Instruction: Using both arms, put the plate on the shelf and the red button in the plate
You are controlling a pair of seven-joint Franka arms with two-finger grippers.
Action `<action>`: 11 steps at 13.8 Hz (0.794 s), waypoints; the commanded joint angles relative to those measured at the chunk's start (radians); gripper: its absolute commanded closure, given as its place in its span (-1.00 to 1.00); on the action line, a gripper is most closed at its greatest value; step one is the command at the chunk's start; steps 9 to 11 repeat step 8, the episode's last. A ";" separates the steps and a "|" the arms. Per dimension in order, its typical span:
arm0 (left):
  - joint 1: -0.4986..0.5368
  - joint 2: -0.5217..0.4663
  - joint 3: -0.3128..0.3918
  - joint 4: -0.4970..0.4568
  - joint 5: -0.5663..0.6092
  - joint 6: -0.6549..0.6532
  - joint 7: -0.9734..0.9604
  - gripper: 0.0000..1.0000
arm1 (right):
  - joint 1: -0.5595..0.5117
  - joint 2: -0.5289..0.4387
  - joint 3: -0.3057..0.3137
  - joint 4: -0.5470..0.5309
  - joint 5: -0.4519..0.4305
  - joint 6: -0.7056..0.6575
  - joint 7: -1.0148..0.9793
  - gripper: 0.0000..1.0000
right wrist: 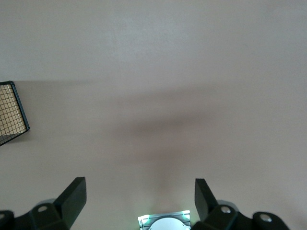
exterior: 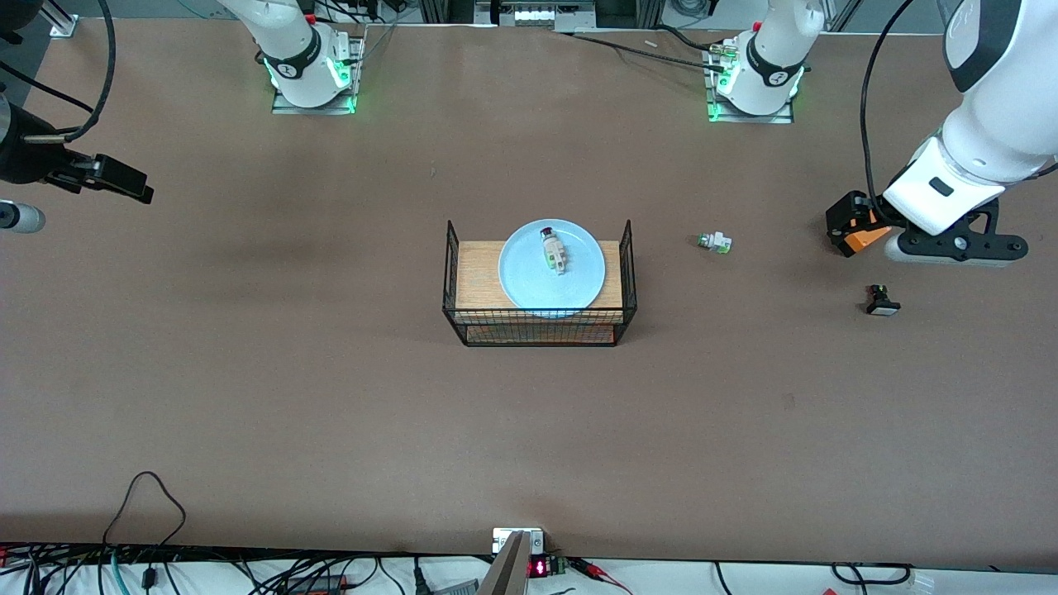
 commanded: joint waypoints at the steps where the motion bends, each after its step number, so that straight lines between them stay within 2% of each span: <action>1: -0.019 -0.021 0.016 -0.027 -0.013 0.016 0.045 -1.00 | -0.005 0.012 0.007 0.027 -0.007 -0.007 0.001 -1.00; 11: -0.010 -0.007 0.013 -0.012 -0.012 0.018 0.045 -1.00 | -0.002 0.012 0.009 0.027 -0.007 -0.008 -0.001 -1.00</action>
